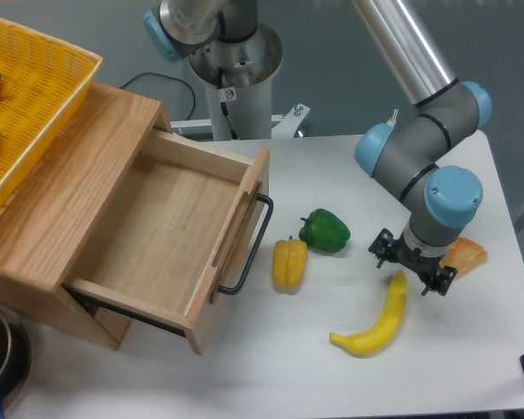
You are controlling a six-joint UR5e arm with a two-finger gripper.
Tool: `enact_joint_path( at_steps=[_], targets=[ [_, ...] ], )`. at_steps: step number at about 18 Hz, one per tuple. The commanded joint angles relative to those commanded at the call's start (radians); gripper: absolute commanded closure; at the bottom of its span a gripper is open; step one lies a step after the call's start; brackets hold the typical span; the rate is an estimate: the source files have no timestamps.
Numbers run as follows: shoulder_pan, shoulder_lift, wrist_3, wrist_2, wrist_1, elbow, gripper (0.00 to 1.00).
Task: Pick up the banana
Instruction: 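Lower the gripper down onto the banana's stem end, then close the gripper on the banana's stem end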
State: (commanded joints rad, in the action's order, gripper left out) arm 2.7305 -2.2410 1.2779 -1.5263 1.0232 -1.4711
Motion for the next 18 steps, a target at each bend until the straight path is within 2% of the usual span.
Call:
enact_joint_path(
  at_steps=[5,7,8,11,15,18],
  targets=[
    [0.000,-0.003,0.001,0.002,-0.002,0.002,0.00],
    [0.000,-0.009,0.003,0.002,-0.003,0.005,0.04],
    [0.000,-0.009,0.004,0.002,-0.003,0.005,0.08],
    [0.000,-0.008,0.008,0.002,-0.003,0.003,0.30],
    [0.000,-0.002,0.011,0.002,-0.003,0.005,0.49],
    [0.000,0.006,0.009,0.000,0.000,0.006,0.60]
  ],
)
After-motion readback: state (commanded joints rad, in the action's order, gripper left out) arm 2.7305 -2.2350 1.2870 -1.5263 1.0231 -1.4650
